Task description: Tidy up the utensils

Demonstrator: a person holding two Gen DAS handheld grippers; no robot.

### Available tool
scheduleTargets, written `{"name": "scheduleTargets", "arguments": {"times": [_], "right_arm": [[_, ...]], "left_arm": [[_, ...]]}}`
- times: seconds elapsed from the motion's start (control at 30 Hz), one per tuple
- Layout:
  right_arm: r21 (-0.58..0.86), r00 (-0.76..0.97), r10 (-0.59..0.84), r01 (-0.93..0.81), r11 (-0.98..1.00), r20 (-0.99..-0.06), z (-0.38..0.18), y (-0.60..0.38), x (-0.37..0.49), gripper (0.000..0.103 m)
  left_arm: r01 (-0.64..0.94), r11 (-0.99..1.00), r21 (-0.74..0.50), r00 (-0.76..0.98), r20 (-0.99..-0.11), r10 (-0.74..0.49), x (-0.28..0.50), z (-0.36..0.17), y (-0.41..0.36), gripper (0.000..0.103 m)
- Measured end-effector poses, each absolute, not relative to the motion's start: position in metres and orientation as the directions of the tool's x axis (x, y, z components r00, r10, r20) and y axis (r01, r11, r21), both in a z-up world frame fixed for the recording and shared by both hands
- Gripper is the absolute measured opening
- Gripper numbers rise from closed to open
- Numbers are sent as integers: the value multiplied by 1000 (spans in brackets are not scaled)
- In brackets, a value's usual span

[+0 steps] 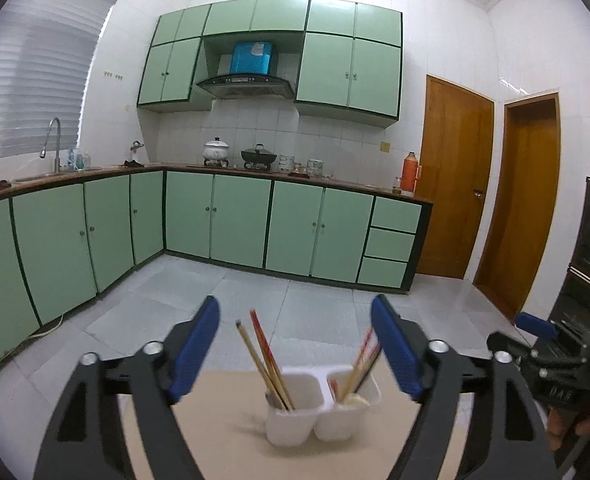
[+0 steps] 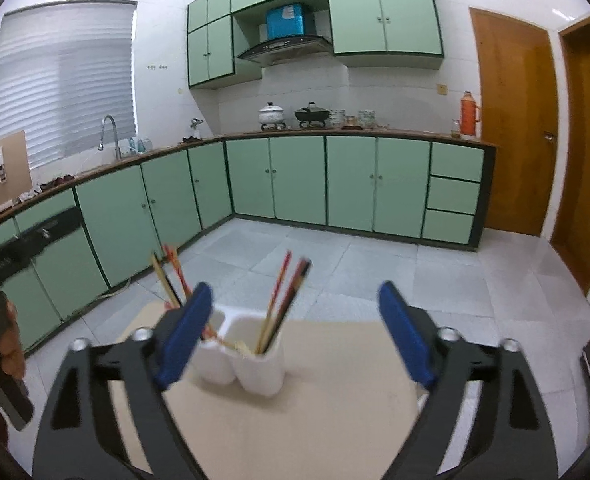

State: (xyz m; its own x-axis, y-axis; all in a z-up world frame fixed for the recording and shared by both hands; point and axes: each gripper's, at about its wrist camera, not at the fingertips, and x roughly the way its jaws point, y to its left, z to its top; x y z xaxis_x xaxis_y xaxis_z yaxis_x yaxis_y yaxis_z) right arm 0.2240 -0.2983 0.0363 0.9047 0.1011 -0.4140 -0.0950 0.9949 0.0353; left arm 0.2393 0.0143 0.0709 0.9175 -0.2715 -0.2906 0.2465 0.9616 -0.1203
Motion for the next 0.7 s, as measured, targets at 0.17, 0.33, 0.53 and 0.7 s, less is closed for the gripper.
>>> {"name": "scheduleTargets", "arguments": {"times": [0.17, 0.33, 0.53, 0.7], "right_arm": [[62, 894, 81, -60, 996, -441, 17, -300, 187, 96], [64, 887, 54, -28, 998, -458, 4, -302, 157, 97], [33, 883, 26, -12, 999, -469, -2, -298, 131, 97], [62, 869, 79, -55, 997, -489, -1, -291, 117, 97]], "left_arm": [[241, 965, -107, 908, -328, -263, 202, 57, 11, 90], [253, 964, -78, 886, -383, -263, 168, 40, 5, 94], [252, 966, -58, 873, -417, -253, 136, 28, 4, 97], [248, 967, -56, 873, -420, -249, 117, 29, 4, 97]]}}
